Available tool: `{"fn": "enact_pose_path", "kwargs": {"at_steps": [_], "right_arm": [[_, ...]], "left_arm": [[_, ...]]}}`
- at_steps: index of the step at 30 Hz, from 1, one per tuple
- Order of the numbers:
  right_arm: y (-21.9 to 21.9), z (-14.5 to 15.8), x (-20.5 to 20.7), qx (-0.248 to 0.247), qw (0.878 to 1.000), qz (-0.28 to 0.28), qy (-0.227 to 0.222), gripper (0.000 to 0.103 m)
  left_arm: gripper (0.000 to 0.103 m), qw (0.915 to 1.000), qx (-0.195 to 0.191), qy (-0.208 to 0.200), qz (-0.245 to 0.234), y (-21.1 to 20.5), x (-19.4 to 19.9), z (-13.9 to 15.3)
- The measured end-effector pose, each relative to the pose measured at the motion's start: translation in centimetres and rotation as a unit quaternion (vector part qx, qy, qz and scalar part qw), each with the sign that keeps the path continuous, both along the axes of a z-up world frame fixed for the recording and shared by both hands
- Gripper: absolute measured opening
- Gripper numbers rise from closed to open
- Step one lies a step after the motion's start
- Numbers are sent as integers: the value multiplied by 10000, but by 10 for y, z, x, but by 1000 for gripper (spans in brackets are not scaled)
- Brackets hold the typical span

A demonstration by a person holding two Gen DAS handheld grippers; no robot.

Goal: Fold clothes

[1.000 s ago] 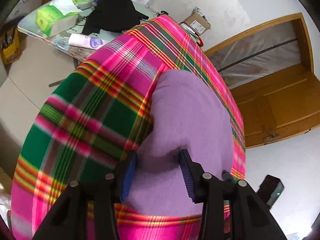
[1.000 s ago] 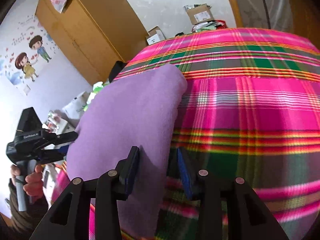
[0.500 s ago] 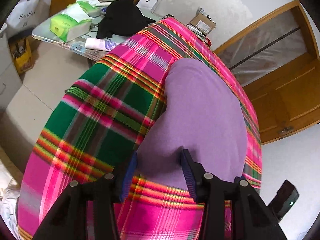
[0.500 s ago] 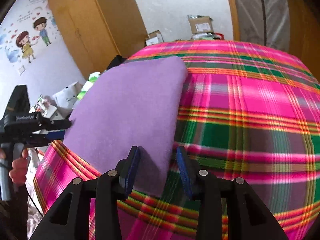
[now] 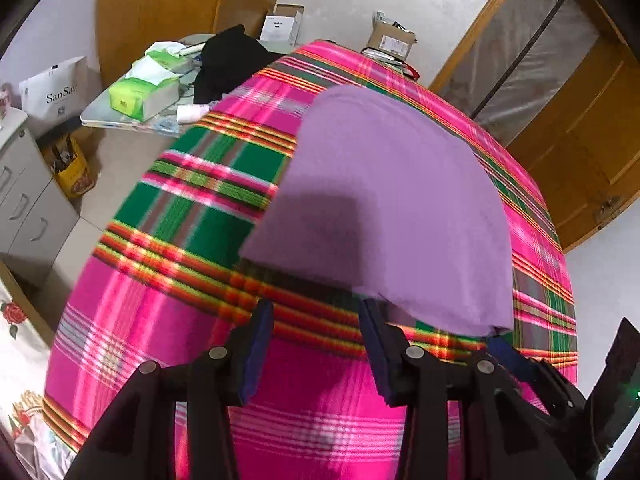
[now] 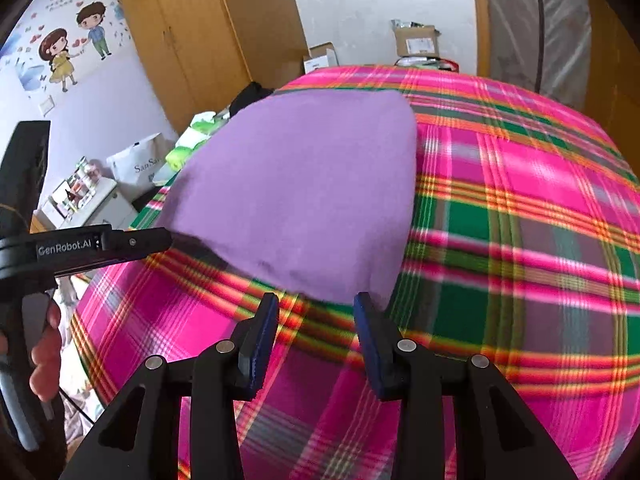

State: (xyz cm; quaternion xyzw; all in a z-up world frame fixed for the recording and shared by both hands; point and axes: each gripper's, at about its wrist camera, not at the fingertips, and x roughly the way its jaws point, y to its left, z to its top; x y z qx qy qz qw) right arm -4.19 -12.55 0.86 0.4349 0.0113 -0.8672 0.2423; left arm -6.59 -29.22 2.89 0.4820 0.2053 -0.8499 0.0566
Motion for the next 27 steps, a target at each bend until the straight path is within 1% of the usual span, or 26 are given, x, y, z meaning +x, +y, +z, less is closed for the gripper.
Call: {"fn": "enact_pose_path", "kwargs": {"at_steps": [3, 4, 6, 7, 10, 11, 13, 16, 23, 27], "right_arm": [[-3, -5, 3, 67, 9999, -72, -105, 43], [-3, -7, 4, 78, 9998, -92, -134, 47], [-7, -9, 5, 111, 9997, -131, -176, 51], [-8, -10, 7, 133, 9997, -134, -154, 53], [-10, -11, 13, 212, 9997, -128, -76, 59], [-11, -11, 14, 245, 9996, -135, -53, 59], [-12, -12, 16, 299, 9994, -171, -6, 59], [-13, -13, 17, 360, 9991, -226, 71, 60], [-13, -15, 19, 461, 9981, -331, 218, 60], [-10, -14, 19, 435, 9978, -422, 254, 60]], "left_arm": [[45, 9995, -304, -12, -25, 10, 3, 0], [45, 9994, -348, -11, -46, 13, 5, 0], [45, 9993, -358, 3, -71, 18, 7, -1], [45, 9992, -392, -4, -79, 20, 8, -2], [44, 9977, -667, -30, -121, 28, 9, -5], [44, 9976, -671, -60, -161, 30, 9, -8], [44, 9982, -553, -140, -200, 31, 9, -13], [44, 9971, -737, -112, -176, 33, 10, -15], [44, 9957, -908, -19, -166, 37, 10, -17], [45, 9929, -1161, -66, -248, 45, 9, -19]]}}
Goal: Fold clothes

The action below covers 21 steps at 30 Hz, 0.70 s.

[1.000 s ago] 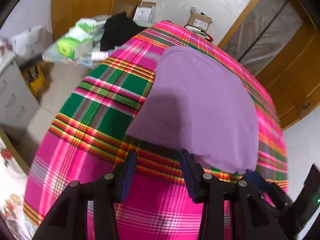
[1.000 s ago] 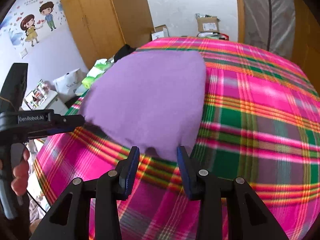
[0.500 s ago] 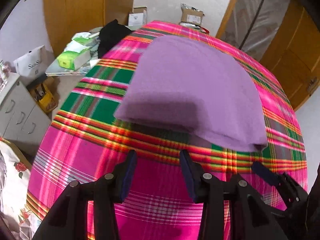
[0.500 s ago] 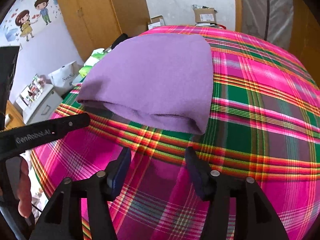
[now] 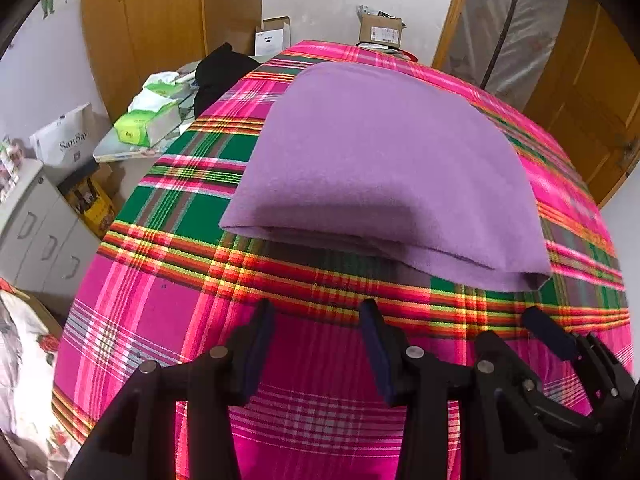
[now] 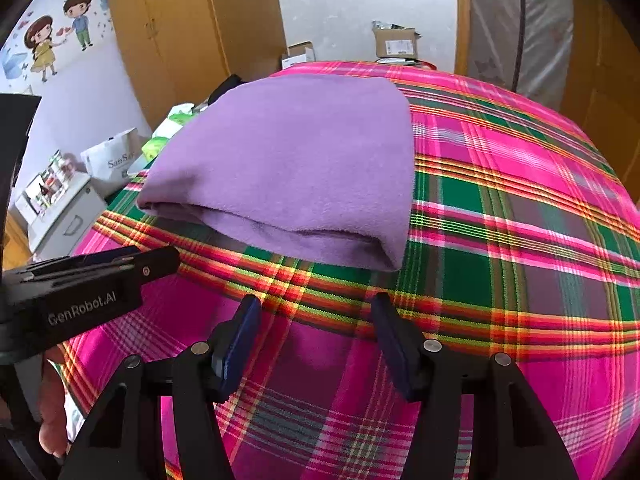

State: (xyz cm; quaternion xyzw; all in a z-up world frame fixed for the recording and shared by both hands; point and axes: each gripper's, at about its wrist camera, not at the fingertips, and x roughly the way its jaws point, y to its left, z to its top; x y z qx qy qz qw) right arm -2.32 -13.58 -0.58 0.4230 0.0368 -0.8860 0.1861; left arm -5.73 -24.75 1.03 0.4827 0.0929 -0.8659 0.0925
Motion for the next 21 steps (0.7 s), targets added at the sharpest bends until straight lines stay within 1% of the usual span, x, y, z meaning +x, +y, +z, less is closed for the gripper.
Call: {"fn": "enact_pose_path", "kwargs": {"at_steps": [4, 7, 12, 15, 17, 18, 19, 21], "right_arm": [[0, 0, -1, 47, 9999, -86, 52, 60], [0, 0, -2, 108, 9998, -145, 94, 60], [-3, -2, -3, 218, 9995, -158, 140, 60], [-2, -2, -3, 354, 9988, -283, 194, 61], [0, -4, -4, 483, 9975, -446, 242, 65], [2, -5, -6, 485, 9973, -508, 232, 72], [4, -5, -8, 461, 9972, -553, 211, 73], [4, -6, -8, 480, 9970, -569, 217, 74]], "left_arm": [[46, 9996, -281, -64, -69, 9, -3, -1], [49, 9998, -209, -34, -60, 8, -2, -1], [51, 9997, -248, -33, -73, 11, -2, -1], [54, 9997, -229, -10, -79, 10, -4, -1], [55, 9996, -275, -7, -83, 11, -5, -2], [56, 9996, -286, -3, -75, 11, -5, -3], [56, 9996, -274, 1, -68, 12, -5, -3], [60, 9996, -257, 7, -85, 13, -5, -3]]}}
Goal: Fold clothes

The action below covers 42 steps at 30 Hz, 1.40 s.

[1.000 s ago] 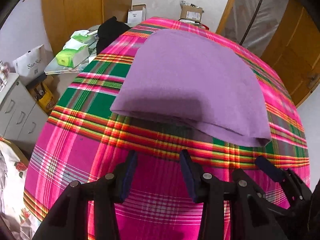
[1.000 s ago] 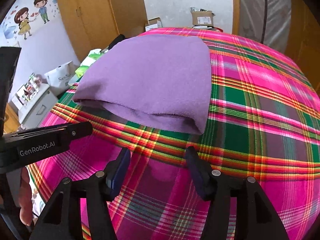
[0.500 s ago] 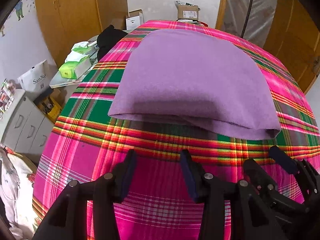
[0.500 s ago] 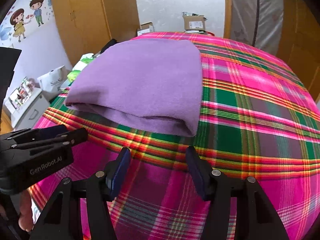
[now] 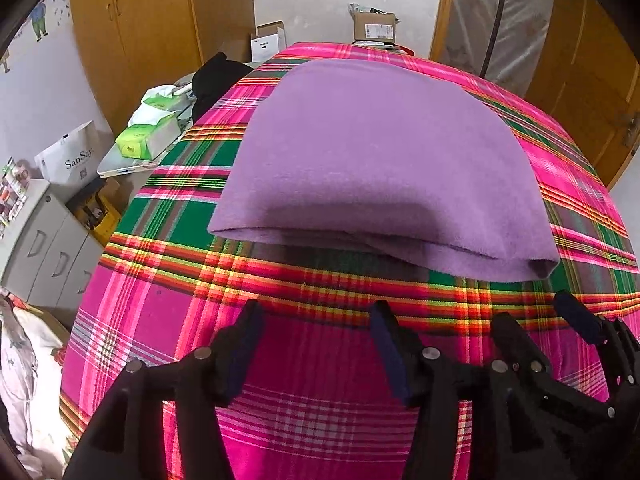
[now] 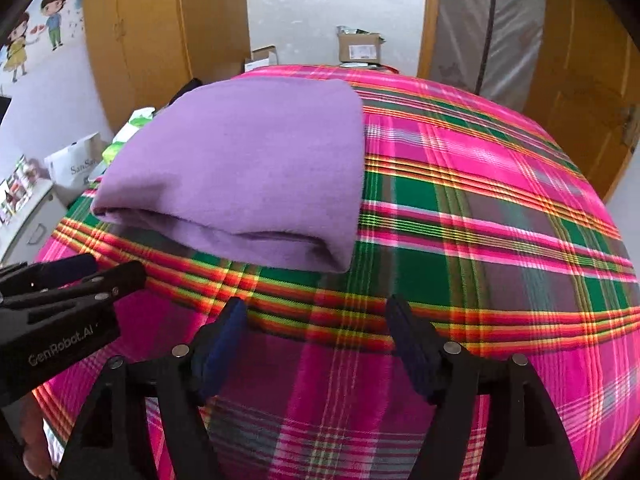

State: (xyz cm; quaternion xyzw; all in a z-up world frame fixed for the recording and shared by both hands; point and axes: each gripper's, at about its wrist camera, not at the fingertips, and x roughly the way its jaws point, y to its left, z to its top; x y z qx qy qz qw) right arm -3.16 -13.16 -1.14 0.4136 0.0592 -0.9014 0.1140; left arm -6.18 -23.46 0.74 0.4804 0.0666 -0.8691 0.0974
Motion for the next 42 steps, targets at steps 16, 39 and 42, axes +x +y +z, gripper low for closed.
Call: {"fn": "enact_pose_path", "kwargs": {"at_steps": [16, 39, 42], "right_arm": [[-1, 0, -2, -2, 10000, -56, 3, 75], [-1, 0, -1, -2, 10000, -56, 4, 75], [-2, 0, -1, -1, 10000, -56, 4, 75]], "left_arm": [[62, 10000, 18, -21, 14, 1, -1, -1], [62, 10000, 6, 8, 29, 2, 3, -2], [62, 10000, 1, 18, 14, -1, 1, -3]]}}
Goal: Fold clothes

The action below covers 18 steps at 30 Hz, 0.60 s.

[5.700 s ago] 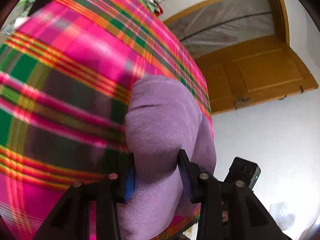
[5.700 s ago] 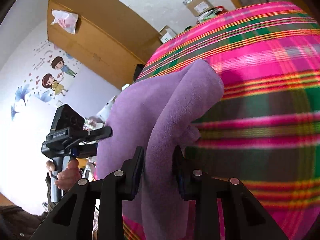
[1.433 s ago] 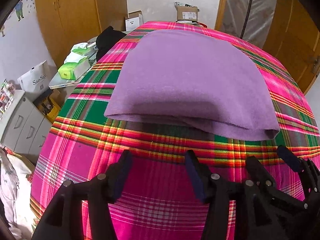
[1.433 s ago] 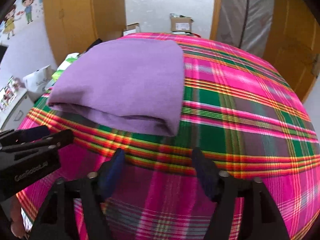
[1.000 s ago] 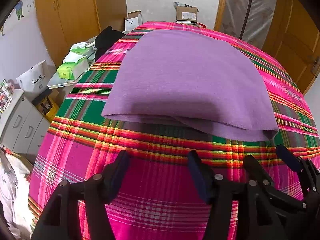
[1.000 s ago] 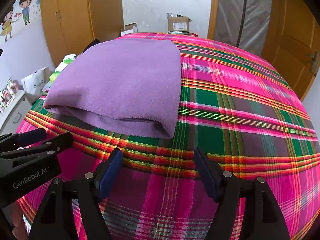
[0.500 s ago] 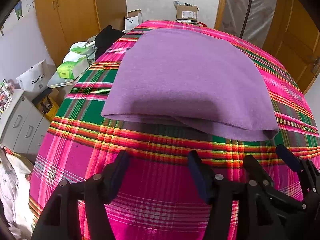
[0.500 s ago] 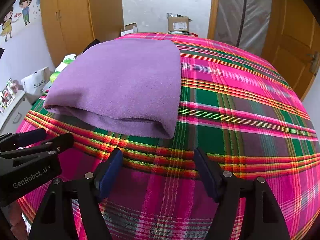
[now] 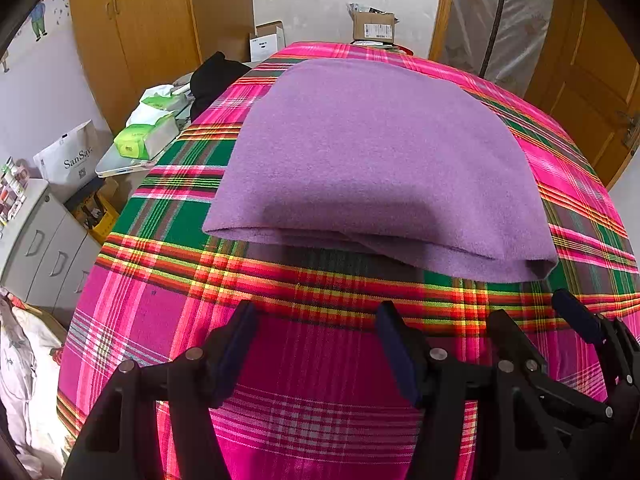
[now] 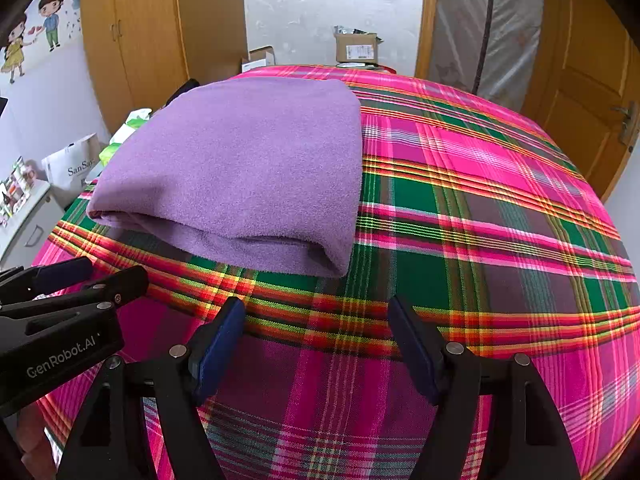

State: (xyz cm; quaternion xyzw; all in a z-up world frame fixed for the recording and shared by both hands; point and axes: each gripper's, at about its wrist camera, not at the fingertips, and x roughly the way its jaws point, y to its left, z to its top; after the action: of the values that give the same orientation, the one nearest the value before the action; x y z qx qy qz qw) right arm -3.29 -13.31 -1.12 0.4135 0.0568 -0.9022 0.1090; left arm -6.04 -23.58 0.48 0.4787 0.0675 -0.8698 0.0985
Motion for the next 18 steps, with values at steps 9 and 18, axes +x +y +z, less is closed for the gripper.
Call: {"fn": "enact_pose_path", "kwargs": {"at_steps": [9, 18], "right_arm": [[0, 0, 0, 2, 10000, 0, 1, 75], [0, 0, -1, 1, 10000, 2, 0, 75]], "left_arm": [[62, 10000, -22, 48, -12, 1, 1, -1], [62, 10000, -25, 83, -5, 0, 1, 1]]}}
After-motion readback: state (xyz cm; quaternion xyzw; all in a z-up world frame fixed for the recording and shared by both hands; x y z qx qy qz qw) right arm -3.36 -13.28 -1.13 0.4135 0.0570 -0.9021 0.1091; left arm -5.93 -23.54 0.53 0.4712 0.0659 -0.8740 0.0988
